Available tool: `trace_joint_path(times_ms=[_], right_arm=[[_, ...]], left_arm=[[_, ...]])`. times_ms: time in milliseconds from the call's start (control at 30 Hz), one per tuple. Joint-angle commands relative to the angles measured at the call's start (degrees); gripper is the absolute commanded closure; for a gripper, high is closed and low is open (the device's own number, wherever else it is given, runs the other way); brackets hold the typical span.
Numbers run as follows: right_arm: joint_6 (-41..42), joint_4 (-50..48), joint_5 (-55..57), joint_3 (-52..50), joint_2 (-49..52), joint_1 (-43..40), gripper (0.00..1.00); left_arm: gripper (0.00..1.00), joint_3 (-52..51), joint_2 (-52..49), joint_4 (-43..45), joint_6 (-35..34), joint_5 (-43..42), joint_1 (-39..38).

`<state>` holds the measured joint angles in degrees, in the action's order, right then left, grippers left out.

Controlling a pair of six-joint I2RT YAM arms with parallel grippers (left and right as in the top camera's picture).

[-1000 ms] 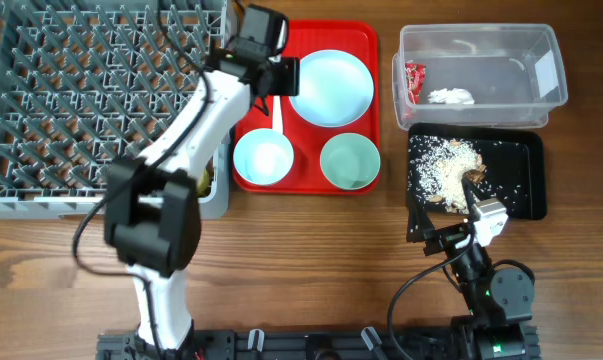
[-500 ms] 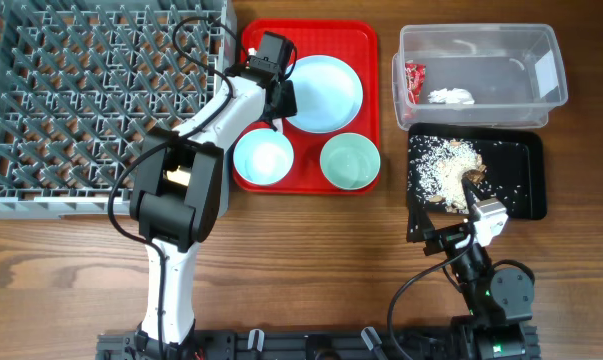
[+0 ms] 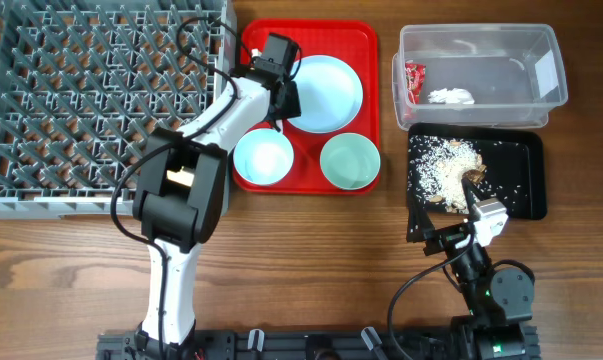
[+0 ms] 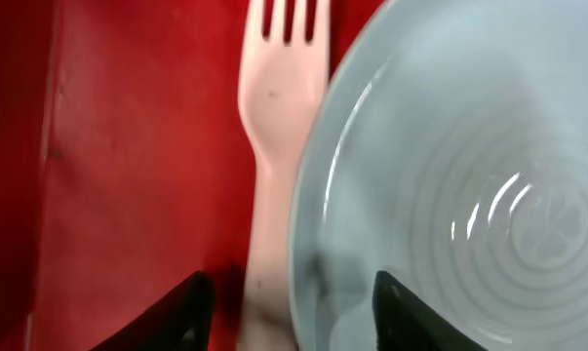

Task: Sort waste into correct bins and load items into the dishwasher rack
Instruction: 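Lower the left gripper onto the white fork and grasp it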

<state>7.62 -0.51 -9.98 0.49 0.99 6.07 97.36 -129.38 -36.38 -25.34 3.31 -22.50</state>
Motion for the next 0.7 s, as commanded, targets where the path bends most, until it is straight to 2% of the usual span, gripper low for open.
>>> trace_joint_path(times_ms=[0, 100, 267, 433, 500, 567, 667], right_arm=[[-0.55, -0.20, 1.20, -0.20, -0.79, -0.13, 0.00], [-0.52, -0.22, 1.20, -0.20, -0.79, -0.13, 0.00], [-0.55, -0.20, 1.20, -0.20, -0.79, -0.13, 0.00], [-0.52, -0.20, 1.20, -0.20, -0.79, -0.13, 0.00], [-0.55, -0.20, 1.20, -0.20, -0.79, -0.13, 0.00], [-0.52, -0.20, 1.20, -0.20, -0.79, -0.13, 0.00], [-0.55, -0.22, 1.20, -0.20, -0.79, -0.13, 0.00]], left_arm=[[0.53, 1.40, 1.97, -1.16, -0.90, 0.42, 0.61], [0.50, 1.40, 3.58, -1.60, -0.87, 0.42, 1.40], [0.38, 1.40, 4.04, -2.47, -0.87, 0.20, 1.79], [0.35, 1.64, 5.09, -1.62, -0.85, 0.20, 1.79], [0.43, 1.62, 5.97, -1.62, -0.83, 0.31, 1.79], [0.57, 1.62, 6.43, -1.57, -0.81, 1.01, 1.79], [0.71, 1.62, 6.45, -2.01, -0.81, 4.68, 1.79]])
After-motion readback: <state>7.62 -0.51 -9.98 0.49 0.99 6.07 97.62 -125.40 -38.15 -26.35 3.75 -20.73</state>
